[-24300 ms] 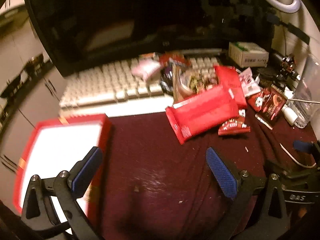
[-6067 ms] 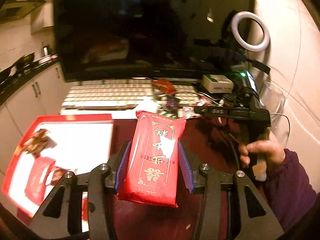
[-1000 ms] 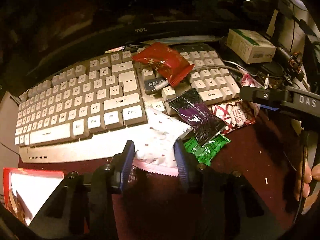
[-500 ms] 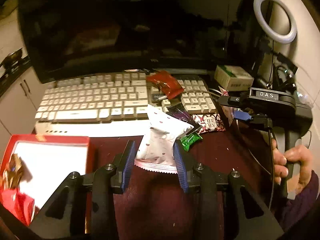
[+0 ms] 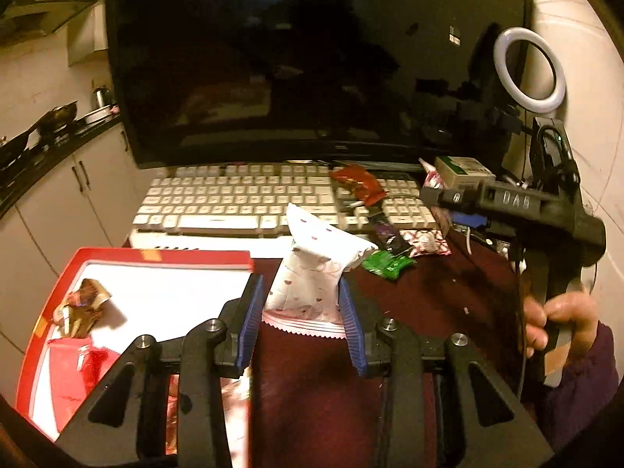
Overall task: Organize snacks
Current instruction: 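Carry the white packet with the left tool while the right tool carries the Lotso packet to the tray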
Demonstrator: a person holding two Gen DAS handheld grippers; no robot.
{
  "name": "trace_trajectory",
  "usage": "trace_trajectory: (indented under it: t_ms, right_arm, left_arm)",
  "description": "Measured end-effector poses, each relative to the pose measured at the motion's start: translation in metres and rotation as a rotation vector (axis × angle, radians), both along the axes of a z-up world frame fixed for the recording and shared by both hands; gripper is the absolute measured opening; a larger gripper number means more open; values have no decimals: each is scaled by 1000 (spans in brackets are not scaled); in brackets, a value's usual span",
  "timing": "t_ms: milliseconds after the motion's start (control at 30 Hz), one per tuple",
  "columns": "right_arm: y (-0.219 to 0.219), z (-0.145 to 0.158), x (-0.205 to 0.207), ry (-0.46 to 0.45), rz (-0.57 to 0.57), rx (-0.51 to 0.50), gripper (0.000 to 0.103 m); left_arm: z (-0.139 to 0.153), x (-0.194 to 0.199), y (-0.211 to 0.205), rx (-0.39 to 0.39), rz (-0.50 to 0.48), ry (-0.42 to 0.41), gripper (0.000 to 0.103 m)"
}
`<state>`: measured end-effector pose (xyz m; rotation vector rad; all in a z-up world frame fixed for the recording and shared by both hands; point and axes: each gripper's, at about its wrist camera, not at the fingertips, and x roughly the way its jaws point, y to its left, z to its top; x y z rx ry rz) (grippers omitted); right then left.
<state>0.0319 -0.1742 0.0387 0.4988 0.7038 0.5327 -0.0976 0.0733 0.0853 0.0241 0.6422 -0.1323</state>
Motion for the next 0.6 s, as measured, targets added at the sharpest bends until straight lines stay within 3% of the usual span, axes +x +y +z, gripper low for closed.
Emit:
trace_trajectory:
  t_ms: [200,400,600]
  right_arm:
    - [82,0,-27,-22,152,-109,49]
    - [163,-3,-51,-47,313,-110,49]
    - [207,1,-59,-75,383,-90,49]
  left_arm:
    - [-4,-8,42,-16,62,11,36]
    - [-6,-12,88,-50,151,16,37]
    - [-5,-14,126,-67,239,3,37]
